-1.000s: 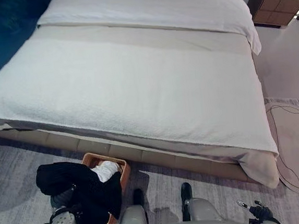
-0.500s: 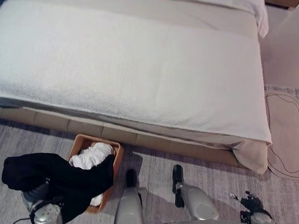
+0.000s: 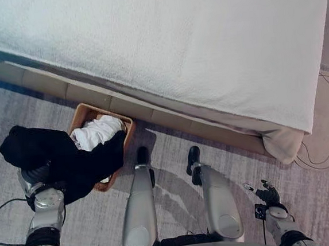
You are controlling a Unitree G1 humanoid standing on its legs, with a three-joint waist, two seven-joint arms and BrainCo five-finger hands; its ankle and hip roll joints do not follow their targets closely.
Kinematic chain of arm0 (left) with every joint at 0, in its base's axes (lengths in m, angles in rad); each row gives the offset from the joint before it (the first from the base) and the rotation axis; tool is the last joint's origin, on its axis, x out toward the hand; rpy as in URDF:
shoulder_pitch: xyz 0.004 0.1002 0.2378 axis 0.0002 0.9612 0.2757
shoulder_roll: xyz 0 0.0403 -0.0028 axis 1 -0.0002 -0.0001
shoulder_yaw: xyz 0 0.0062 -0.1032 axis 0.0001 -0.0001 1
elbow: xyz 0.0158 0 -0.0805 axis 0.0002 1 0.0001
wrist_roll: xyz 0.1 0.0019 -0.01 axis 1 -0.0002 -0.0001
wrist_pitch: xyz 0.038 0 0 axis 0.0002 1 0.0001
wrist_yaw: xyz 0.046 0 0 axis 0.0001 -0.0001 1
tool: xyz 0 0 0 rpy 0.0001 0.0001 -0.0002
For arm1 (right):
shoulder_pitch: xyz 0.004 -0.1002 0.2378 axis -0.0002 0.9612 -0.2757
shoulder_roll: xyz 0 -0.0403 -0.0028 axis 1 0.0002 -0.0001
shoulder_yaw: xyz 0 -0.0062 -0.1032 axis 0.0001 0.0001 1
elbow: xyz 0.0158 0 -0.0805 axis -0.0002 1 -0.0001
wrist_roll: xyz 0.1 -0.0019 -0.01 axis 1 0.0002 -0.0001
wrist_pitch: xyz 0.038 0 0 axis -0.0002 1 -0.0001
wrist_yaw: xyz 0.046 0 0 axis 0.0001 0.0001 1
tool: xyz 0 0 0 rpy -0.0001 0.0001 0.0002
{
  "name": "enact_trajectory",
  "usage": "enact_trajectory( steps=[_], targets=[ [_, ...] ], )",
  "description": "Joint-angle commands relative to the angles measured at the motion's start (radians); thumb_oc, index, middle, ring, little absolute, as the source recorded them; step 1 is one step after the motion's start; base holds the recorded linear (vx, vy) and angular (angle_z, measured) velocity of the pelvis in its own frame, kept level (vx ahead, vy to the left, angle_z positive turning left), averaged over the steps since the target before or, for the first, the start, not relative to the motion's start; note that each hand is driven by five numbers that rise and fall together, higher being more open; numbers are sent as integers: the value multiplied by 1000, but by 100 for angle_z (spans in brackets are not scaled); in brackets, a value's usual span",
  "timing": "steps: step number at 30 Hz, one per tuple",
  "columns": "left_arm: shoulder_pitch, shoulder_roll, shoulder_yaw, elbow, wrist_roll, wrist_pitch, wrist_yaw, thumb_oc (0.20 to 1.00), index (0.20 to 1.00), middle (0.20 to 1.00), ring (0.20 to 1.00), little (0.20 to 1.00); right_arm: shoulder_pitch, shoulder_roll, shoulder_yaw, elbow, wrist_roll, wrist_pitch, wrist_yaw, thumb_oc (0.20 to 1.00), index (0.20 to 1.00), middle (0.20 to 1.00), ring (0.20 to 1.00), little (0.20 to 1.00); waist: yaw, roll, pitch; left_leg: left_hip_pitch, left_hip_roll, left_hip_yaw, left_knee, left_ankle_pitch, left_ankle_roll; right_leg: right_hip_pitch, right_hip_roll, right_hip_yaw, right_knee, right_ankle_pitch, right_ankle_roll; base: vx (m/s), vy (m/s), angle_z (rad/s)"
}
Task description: Pick up clothes into the bucket
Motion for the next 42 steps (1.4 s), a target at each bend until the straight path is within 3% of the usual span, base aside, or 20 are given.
enact_trajectory(
  steps=[1,4,14,22,28,31,34,42],
  targets=[
    [13,77,35,-9,29,-4,59,1000,1000,1000,1000,1000,31,-24,29,-26,47,-26,-37,1000,1000,1000,1000,1000,-9,-33,-13,-59,-24,27,46,-13,40,-16,-16,63,-25,26,44,-43,24,-12],
    [-17,86,12,-4,28,12,52,1000,1000,1000,1000,1000,27,-31,30,-38,56,-23,-46,1000,1000,1000,1000,1000,-19,-36,-13,-115,-22,28,67,-14,42,-71,-14,68,-10,24,44,-38,32,-8],
    [-16,58,11,-19,43,42,63,1000,1000,1000,1000,1000,19,-38,34,-34,43,-9,-55,1000,1000,1000,1000,1000,-35,-35,-13,-110,-14,50,36,-10,44,-83,-15,75,-46,51,55,-6,24,-5],
    [63,-35,29,-43,47,47,43,1000,1000,1000,1000,1000,2,-39,23,-33,20,20,-47,1000,1000,1000,1000,1000,-22,-20,-13,4,5,109,-59,10,46,-22,-20,72,-100,81,75,15,20,-28],
    [69,-123,-18,57,-2,39,-57,1000,1000,1000,1000,1000,-8,-51,2,-27,2,44,-36,1000,1000,1000,1000,1000,-20,14,-13,189,0,111,-172,44,31,138,-16,61,-163,80,69,52,-67,0],
    [64,-151,-54,103,-21,33,-118,1000,1000,1000,1000,1000,-4,-58,-4,-16,-8,50,-29,1000,1000,1000,1000,1000,-27,29,-37,245,-1,104,-217,56,24,185,-7,58,-176,73,63,83,-88,-7],
    [76,-211,-96,152,-73,20,-226,1000,1000,1000,1000,1000,16,-62,-12,-3,-30,53,-16,1000,1000,1000,1000,1000,-39,59,-104,318,4,75,-285,84,6,256,21,60,-192,40,40,110,-154,19],
    [134,-320,-124,215,-177,15,-369,1000,1000,1000,1000,1000,62,-65,16,23,-122,69,30,1000,1000,1000,1000,1000,-48,99,-219,449,33,55,-351,120,-28,403,70,32,-244,-12,5,88,-152,13]
  ],
)
